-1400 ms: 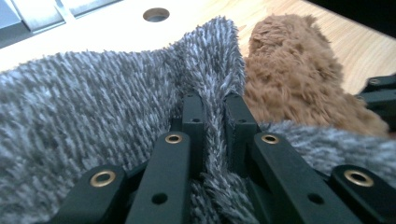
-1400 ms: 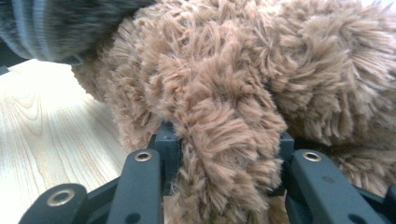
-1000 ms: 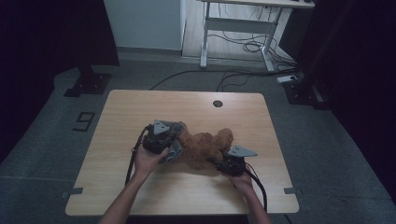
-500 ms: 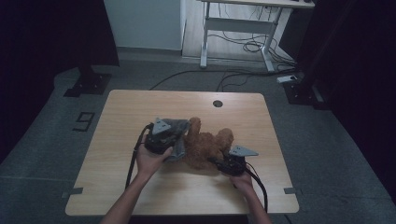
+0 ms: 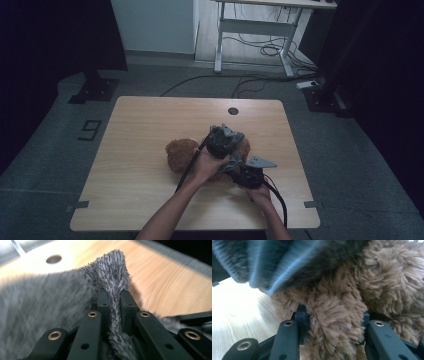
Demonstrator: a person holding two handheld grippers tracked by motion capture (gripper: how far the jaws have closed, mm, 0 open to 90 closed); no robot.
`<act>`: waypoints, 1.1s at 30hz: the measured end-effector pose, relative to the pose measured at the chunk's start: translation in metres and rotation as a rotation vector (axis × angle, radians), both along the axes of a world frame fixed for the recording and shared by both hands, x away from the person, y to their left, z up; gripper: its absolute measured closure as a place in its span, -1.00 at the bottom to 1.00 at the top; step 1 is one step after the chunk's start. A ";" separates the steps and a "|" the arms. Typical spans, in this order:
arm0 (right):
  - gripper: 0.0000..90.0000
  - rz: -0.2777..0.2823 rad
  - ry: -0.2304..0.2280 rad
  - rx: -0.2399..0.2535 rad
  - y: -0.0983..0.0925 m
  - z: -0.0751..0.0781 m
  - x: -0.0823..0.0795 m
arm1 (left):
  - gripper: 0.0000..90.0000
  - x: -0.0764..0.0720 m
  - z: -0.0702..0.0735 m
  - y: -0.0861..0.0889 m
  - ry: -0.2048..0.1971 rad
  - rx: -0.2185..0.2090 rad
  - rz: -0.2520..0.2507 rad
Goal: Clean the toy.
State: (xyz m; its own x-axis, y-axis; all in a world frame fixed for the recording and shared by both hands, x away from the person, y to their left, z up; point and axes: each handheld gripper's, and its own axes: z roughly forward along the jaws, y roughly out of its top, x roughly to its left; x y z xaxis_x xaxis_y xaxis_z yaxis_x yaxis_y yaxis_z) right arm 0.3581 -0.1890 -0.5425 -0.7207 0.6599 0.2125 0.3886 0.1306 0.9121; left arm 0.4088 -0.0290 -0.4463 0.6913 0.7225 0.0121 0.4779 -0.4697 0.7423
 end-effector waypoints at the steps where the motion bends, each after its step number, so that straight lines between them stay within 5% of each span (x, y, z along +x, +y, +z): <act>1: 0.33 -0.001 -0.002 -0.004 0.000 -0.001 0.000 | 0.79 0.001 -0.001 0.003 0.007 -0.022 0.010; 11: 0.34 -0.002 -0.006 -0.008 0.001 0.000 0.000 | 0.80 -0.010 0.006 0.050 -0.048 0.012 0.076; 18: 0.34 -0.002 -0.010 -0.009 0.002 0.000 0.000 | 0.79 -0.022 0.010 0.092 -0.062 -0.044 0.081; 24: 0.33 -0.006 -0.009 -0.006 0.002 0.000 0.001 | 0.79 -0.032 0.018 0.124 -0.109 -0.025 0.141; 26: 0.34 -0.007 -0.007 -0.005 0.001 0.000 0.001 | 0.79 -0.030 0.015 0.137 -0.096 -0.015 0.173; 29: 0.33 -0.006 -0.008 -0.001 0.002 0.000 0.001 | 0.78 -0.027 0.008 0.152 -0.061 -0.062 0.191; 33: 0.34 -0.006 -0.007 -0.002 0.002 0.000 0.001 | 0.78 -0.028 0.007 0.160 -0.069 -0.060 0.207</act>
State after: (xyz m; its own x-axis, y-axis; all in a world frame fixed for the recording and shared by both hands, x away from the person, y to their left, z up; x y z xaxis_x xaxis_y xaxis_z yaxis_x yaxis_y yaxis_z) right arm 0.3596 -0.1872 -0.5429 -0.7182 0.6646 0.2061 0.3826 0.1297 0.9148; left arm 0.3811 0.1312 -0.4396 0.5272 0.8497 0.0066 0.5068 -0.3207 0.8002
